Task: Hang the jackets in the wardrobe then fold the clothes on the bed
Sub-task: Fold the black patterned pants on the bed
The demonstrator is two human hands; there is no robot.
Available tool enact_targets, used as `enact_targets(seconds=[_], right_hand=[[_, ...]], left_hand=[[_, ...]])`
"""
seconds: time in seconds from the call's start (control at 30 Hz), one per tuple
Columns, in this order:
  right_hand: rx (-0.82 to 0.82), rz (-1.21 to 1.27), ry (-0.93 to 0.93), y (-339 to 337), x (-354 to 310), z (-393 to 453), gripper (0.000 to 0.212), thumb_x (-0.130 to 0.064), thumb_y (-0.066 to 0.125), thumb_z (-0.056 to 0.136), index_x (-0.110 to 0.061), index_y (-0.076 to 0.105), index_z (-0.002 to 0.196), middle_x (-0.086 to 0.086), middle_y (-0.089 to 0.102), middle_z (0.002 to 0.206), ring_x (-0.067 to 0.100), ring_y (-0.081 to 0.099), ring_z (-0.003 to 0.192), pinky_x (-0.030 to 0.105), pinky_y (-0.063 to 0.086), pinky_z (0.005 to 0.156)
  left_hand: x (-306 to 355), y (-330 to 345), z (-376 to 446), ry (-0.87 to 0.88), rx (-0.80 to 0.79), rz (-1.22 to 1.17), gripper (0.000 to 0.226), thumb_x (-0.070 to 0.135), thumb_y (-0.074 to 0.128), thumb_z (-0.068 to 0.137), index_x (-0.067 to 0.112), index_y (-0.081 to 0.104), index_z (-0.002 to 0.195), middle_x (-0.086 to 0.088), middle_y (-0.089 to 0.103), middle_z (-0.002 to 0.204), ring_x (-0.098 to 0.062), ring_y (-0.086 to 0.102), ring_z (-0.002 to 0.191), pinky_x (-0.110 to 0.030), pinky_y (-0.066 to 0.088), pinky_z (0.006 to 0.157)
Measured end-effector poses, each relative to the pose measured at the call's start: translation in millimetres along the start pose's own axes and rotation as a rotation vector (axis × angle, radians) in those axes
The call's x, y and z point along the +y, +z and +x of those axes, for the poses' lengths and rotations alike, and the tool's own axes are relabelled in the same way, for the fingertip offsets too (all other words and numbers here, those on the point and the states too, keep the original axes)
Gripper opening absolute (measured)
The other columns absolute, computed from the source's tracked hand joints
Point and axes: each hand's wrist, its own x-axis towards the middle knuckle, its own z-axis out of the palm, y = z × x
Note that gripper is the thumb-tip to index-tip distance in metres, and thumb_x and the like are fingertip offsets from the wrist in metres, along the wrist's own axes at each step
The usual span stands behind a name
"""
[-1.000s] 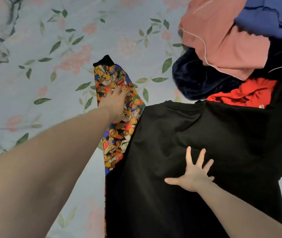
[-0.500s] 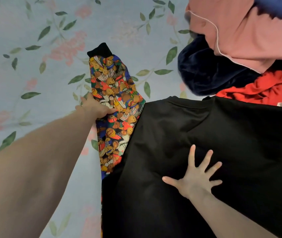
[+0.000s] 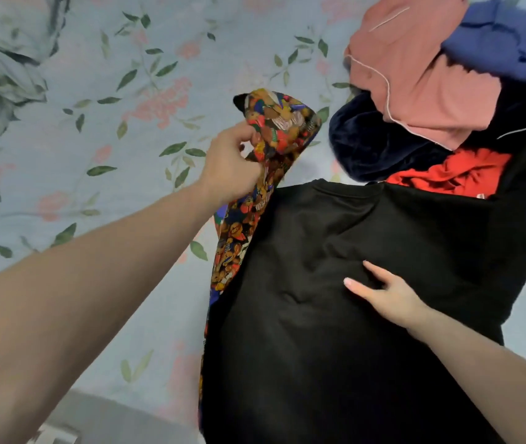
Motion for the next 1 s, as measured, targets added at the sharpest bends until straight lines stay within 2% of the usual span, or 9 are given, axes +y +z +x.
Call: enact_targets(seconds=[0.1,0.27,0.37,0.53,0.6,0.73,0.83,0.9,1.0], right_hand=[[-0.018,0.509,0.055,-48.0,-10.1,-30.7,0.065,-0.065,0.056,0.093,-0.029,0.05,0.147,0.004,0.064,0.136,0.028,0.062,0.12,0.05,0.057,0.09],[-0.182,0.937,0.07,-90.9,-17.8,-81.0,0.075,-0.078,0.039,0.092,-0.023,0.056,0.14,0.014,0.069,0.13,0.04,0.066,0.118,0.056,0.056,0.094],[-0.296,0.772,0.157,-76.2,-3.5,-104.6,0.071,-0.076,0.051,0.088,-0.025,0.057,0.136,0.012,0.069,0.13,0.038,0.065,0.118,0.056,0.057,0.092],[-0.239,0.042,0.136,-5.4,60.8,-120.6,0.083,-0.034,0.085,0.082,-0.026,0.043,0.152,0.002,0.059,0.137,0.022,0.072,0.1,0.038,0.064,0.079],[-0.203,-0.189,0.054,24.4,83.6,-120.5,0.093,-0.038,0.089,0.075,-0.031,0.039,0.154,0.0,0.052,0.148,0.02,0.068,0.11,0.036,0.06,0.091],[-0.174,-0.182,-0.021,68.5,96.1,-122.8,0.112,-0.045,0.088,0.074,-0.031,0.021,0.162,-0.003,0.043,0.157,0.018,0.044,0.143,0.034,0.04,0.113],[-0.167,-0.158,-0.053,93.7,90.9,-121.3,0.115,-0.053,0.085,0.074,-0.032,0.015,0.163,-0.006,0.062,0.134,0.011,0.059,0.122,0.03,0.048,0.1],[-0.189,-0.171,-0.046,105.5,87.0,-121.3,0.093,-0.054,0.082,0.077,-0.033,0.037,0.155,-0.006,0.072,0.099,0.003,0.067,0.089,0.024,0.051,0.077],[-0.126,-0.252,-0.103,116.0,80.8,-131.9,0.02,-0.042,0.073,0.086,-0.024,0.064,0.084,-0.008,0.056,0.057,0.006,0.05,0.051,0.039,0.052,0.065]], left_hand=[[32.2,-5.9,-31.4,0.362,-0.152,0.236,0.037,-0.006,0.06,0.061,0.026,0.044,0.067,0.009,0.066,0.132,-0.023,0.055,0.131,-0.037,0.044,0.107],[51.9,9.8,-114.9,0.558,-0.54,0.399,0.04,-0.009,0.056,0.061,0.025,0.039,0.074,0.011,0.049,0.155,-0.015,0.03,0.152,-0.041,0.046,0.109],[39.4,25.6,-168.7,0.578,-0.722,0.445,0.039,-0.008,0.062,0.064,0.025,0.044,0.075,0.007,0.056,0.149,-0.016,0.034,0.15,-0.042,0.047,0.108],[9.3,48.6,-247.7,0.47,-0.851,0.544,0.023,-0.001,0.068,0.074,0.02,0.061,0.077,0.003,0.056,0.148,-0.017,0.034,0.148,-0.039,0.037,0.117],[-1.8,51.2,-268.7,0.398,-0.887,0.619,0.023,-0.001,0.065,0.079,0.019,0.065,0.091,0.002,0.046,0.157,-0.018,0.025,0.152,-0.037,0.026,0.124],[-17.2,40.8,-285.7,0.284,-0.636,0.537,0.029,0.005,0.07,0.072,0.023,0.061,0.093,0.003,0.052,0.148,-0.02,0.039,0.142,-0.04,0.032,0.119],[-15.4,30.6,-283.1,0.212,-0.423,0.432,0.028,0.003,0.071,0.073,0.022,0.054,0.085,0.004,0.058,0.137,-0.021,0.048,0.133,-0.039,0.039,0.111],[-11.3,27.6,-279.6,0.193,-0.383,0.397,0.025,0.005,0.068,0.077,0.021,0.052,0.085,0.005,0.057,0.137,-0.019,0.048,0.132,-0.034,0.038,0.11],[-7.7,26.3,-274.9,0.098,-0.371,0.305,0.026,0.012,0.069,0.086,0.024,0.046,0.084,0.011,0.054,0.137,-0.009,0.045,0.13,-0.022,0.037,0.107]])
